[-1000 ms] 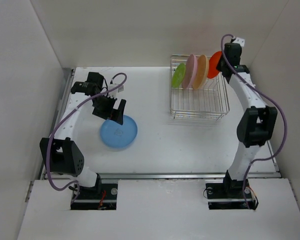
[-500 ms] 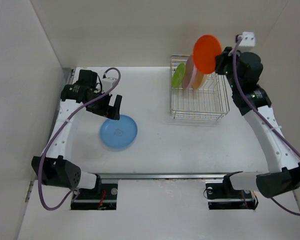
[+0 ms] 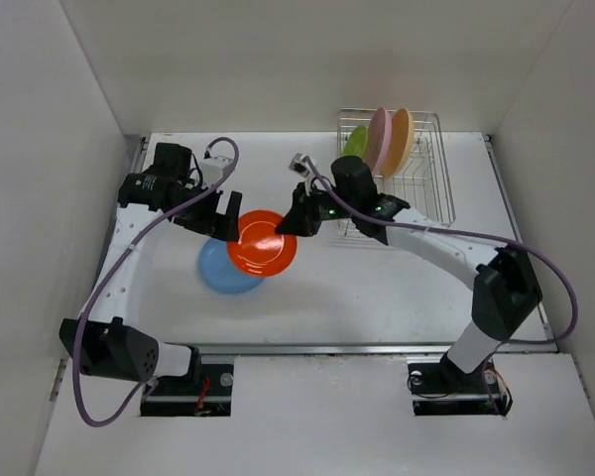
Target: Unload the plates from the dish rack
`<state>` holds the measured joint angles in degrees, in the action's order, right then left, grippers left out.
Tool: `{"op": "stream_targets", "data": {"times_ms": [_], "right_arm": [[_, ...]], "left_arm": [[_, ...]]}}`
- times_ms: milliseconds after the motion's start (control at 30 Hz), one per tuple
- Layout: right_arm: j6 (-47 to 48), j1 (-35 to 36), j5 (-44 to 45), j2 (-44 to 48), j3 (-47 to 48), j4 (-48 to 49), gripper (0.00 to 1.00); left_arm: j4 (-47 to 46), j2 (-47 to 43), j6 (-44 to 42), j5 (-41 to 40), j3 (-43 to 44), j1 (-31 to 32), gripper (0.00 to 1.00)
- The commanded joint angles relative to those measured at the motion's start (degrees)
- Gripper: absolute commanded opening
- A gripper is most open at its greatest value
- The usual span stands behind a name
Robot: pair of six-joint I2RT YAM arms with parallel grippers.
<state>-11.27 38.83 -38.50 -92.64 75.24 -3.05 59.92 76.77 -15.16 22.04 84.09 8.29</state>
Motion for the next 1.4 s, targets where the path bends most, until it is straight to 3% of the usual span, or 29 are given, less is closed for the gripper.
{"op": "stream_targets", "data": {"times_ms": [0,167,200,300,333,367,667,767,800,833,1033,1367], "right_arm": [[-2.52,2.74,-7.73,-3.06,4.03,8.67,0.0],[-4.63,3.97,-7.03,-7.02,5.09,12.45,0.0],[-5.16,3.97,-7.03,-7.64,5.09,13.32,0.0],[-5.69,3.97,-7.55,-8.78,6.23,13.33,0.0],[-5.7,3.97,-7.55,-8.79,6.23,13.33,0.0],[-5.7,3.97,-7.55,-8.79,6.23,13.33,0.0],[-6.75,3.97,-6.33,-11.16,7.81,13.33,0.0],[-8.23,3.27,-4.4,-11.77,7.81,12.11,0.26],[-8.85,2.49,-3.52,-11.77,7.81,11.49,0.26],[-9.64,1.35,-1.77,-11.77,7.81,11.49,0.43],[-15.88,-3.4,6.23,-9.49,7.81,11.49,0.75],[-10.45,-7.19,19.25,1.13,7.81,1.83,0.77]], "left_arm": [[-0.51,-0.04,-0.66,-1.29,-2.26,0.32,0.91],[1.16,1.01,-2.16,-1.39,-3.58,0.32,0.62],[1.16,1.01,-2.68,-1.39,-3.59,0.32,0.46],[2.39,1.63,-2.68,-1.39,-4.11,0.32,0.18],[3.26,1.63,-2.68,-1.39,-4.11,0.32,0.04],[3.79,2.15,-2.68,-0.78,-4.11,0.32,0.0],[7.14,4.09,-3.22,5.91,-0.86,0.32,0.0],[6.44,5.4,-0.59,5.2,1.85,-1.87,0.0],[5.65,5.41,0.38,5.2,2.47,-2.84,0.0],[5.12,6.88,1.35,4.68,3.17,-3.63,0.0],[1.52,13.74,9.07,7.22,8.19,-11.18,0.0],[-10.17,32.9,22.71,11.26,16.44,-29.46,0.0]]}}
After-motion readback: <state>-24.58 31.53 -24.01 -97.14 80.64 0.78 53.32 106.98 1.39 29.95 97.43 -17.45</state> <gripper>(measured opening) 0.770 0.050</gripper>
